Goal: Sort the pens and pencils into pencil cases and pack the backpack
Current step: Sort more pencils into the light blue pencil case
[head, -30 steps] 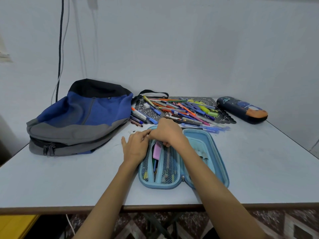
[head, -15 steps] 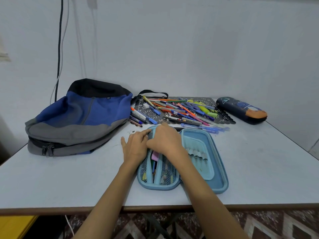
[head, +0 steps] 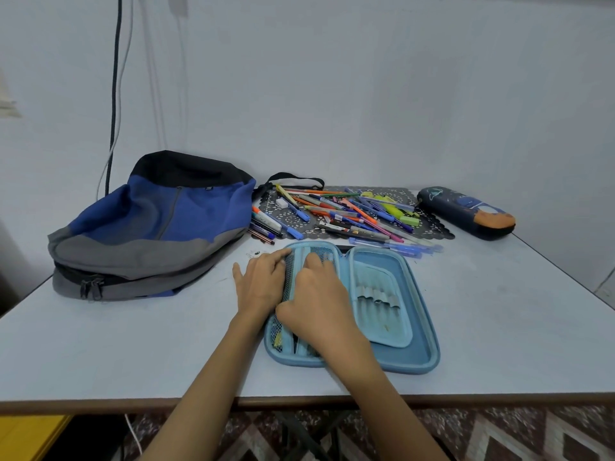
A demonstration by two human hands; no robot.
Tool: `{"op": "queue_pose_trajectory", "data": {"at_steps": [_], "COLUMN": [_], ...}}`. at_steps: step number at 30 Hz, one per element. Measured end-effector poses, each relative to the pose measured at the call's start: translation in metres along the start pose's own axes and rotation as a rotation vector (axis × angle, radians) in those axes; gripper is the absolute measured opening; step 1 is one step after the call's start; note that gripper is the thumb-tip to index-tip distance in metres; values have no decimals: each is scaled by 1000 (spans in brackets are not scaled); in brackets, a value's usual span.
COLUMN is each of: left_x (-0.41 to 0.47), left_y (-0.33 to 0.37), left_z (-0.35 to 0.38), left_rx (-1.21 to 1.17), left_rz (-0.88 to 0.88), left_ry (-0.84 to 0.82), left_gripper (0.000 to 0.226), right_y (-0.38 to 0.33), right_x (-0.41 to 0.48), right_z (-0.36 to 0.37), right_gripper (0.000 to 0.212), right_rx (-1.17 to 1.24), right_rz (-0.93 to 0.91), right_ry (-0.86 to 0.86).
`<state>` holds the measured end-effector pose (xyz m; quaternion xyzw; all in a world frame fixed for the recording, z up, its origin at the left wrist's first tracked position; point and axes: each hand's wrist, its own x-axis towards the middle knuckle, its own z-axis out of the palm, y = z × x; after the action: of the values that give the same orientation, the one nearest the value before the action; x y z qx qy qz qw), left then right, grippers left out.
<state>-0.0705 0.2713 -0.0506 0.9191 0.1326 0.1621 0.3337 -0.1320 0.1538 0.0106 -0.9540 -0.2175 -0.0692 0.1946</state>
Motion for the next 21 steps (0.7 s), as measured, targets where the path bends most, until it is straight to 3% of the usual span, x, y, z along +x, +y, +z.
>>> {"op": "queue_pose_trajectory", "data": {"at_steps": [8,12,15,17,21], "left_x": [-2,-2,-2,-2,-1], "left_y": [0,0,0,0,-2], "left_z": [-2,-1,-1,-2,-1], "left_rx": [-1,-6,-1,-5,-18], "left_rz": [14,22,25,25,34], "left_ry": [8,11,13,15,14], "left_gripper": [39,39,38,38,37], "right_y": [2,1,-2,-1,2], "right_x": [-26,-42,-54,-55,-57], "right_z": [12,18,25,28,33], "right_gripper": [11,38,31,38,39], "right_rx": [24,3,-1,-23,-32], "right_rz": [-23,-33,-23,-26,-25], "right_ry": [76,90,177,222,207]}}
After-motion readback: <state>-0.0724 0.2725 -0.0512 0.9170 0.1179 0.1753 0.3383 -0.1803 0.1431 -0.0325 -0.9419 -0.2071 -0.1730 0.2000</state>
